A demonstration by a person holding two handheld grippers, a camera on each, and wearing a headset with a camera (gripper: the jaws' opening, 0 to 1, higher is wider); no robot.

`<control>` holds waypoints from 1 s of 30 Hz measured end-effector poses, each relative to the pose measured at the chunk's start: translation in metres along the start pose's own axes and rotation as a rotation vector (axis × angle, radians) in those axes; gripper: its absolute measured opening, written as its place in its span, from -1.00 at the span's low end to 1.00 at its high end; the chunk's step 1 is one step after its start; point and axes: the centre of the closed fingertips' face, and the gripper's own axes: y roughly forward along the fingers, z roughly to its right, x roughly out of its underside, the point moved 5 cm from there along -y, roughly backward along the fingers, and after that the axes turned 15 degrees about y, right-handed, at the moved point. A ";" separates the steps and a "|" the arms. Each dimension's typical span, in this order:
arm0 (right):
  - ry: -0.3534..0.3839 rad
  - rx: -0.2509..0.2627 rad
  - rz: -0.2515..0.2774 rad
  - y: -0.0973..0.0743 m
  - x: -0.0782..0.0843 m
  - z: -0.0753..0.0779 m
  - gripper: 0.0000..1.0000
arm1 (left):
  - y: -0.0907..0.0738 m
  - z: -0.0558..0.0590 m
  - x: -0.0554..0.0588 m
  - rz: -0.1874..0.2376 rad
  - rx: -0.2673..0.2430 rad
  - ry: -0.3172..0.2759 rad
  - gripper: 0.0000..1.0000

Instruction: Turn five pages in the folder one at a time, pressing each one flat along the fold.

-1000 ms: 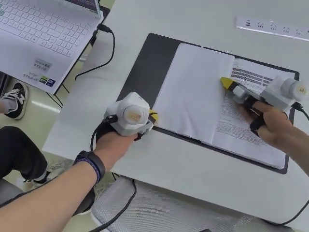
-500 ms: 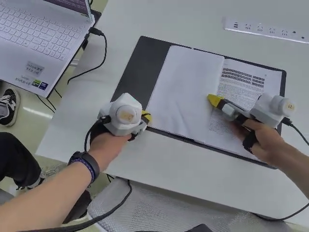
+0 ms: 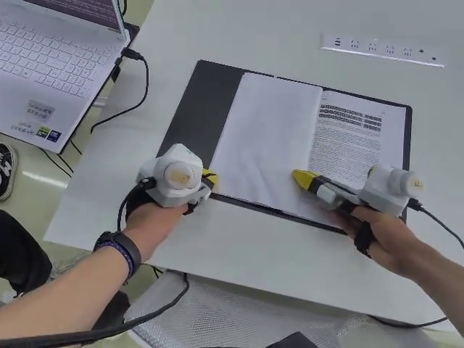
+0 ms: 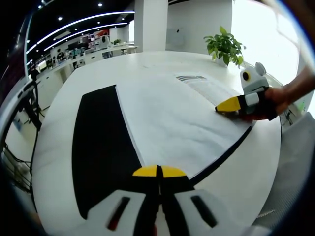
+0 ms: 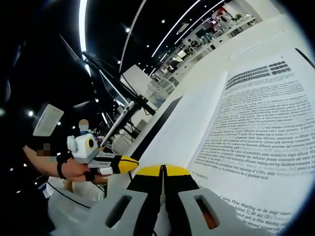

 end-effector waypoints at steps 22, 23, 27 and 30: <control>-0.007 -0.012 -0.083 -0.020 0.037 -0.003 -1.00 | 0.001 0.000 0.000 0.002 0.006 0.017 -1.00; -0.009 -0.008 -0.087 -0.020 0.037 -0.002 -1.00 | 0.001 0.000 0.000 0.002 0.007 0.017 -1.00; -0.012 0.000 -0.092 -0.021 0.036 0.001 -1.00 | 0.001 0.000 0.000 0.004 0.011 0.022 -1.00; -0.012 0.007 -0.095 -0.020 0.037 0.003 -1.00 | 0.002 -0.001 0.001 0.004 0.012 0.024 -1.00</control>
